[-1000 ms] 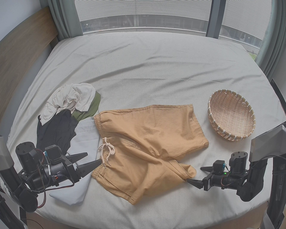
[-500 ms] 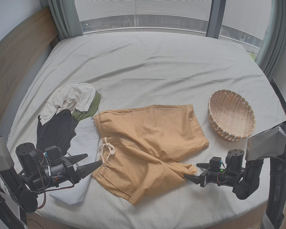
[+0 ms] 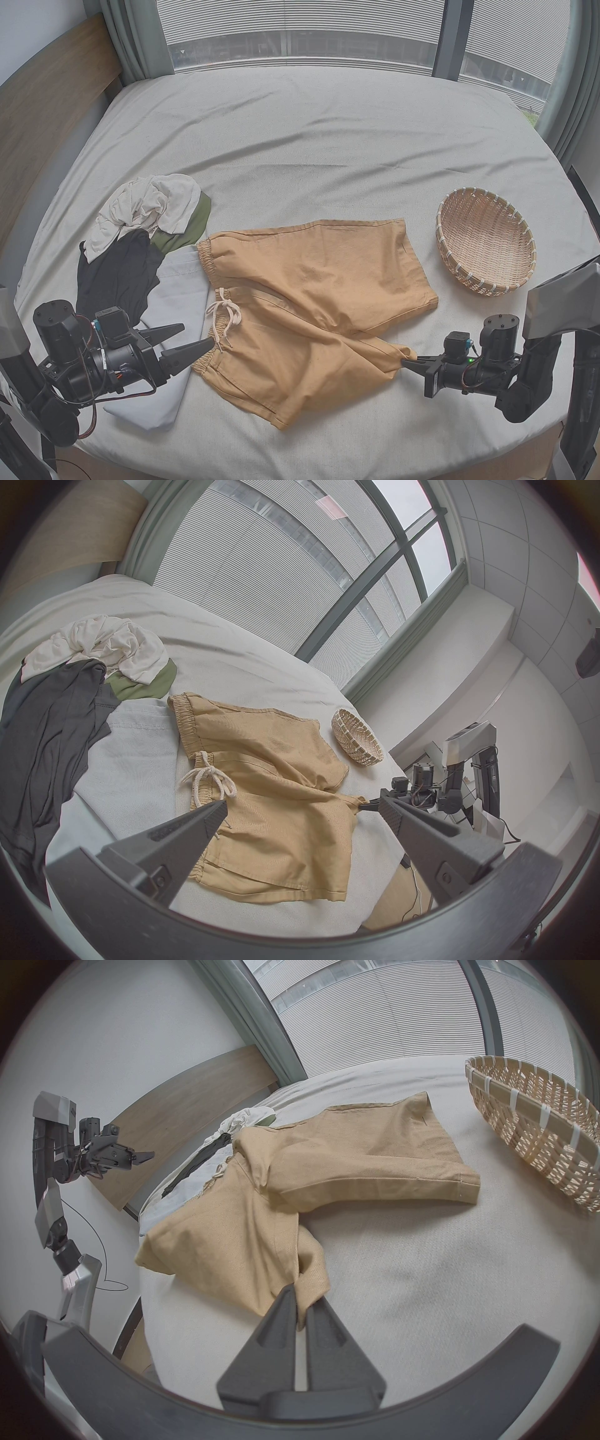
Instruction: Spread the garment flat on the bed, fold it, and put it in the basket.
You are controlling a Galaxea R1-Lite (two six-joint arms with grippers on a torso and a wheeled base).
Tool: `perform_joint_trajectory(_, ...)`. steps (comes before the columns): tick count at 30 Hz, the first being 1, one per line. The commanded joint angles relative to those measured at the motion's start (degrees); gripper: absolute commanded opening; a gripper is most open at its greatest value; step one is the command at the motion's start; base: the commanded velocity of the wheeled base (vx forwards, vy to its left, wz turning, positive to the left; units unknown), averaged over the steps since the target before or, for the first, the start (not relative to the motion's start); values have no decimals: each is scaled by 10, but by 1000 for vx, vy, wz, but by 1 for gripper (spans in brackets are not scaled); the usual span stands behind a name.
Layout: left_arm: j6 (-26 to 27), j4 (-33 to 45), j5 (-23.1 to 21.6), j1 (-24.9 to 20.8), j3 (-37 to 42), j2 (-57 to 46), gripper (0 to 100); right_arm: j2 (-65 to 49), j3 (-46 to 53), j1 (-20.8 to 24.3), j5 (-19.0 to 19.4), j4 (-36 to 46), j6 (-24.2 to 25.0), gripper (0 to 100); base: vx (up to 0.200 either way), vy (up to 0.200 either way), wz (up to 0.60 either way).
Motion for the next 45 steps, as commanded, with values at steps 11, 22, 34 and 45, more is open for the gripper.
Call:
perform_joint_trajectory(11, -1, -1, 0, 1, 0, -6, 100, -102, 85, 32, -35, 7, 58, 0, 0, 0, 0)
perform_joint_trajectory(22, 1, -1, 1, 1, -5, -6, 100, -93, -58, 58, -35, 65, 174, 0, 0, 0, 0)
perform_joint_trajectory(34, 1, -1, 2, 4, -4, -3, 100, -64, -257, 68, -60, 201, 227, 0, 0, 0, 0)
perform_joint_trajectory(45, 0, -1, 2, 4, -5, 3, 100, 5, -386, 83, -74, 269, 228, 0, 0, 0, 0)
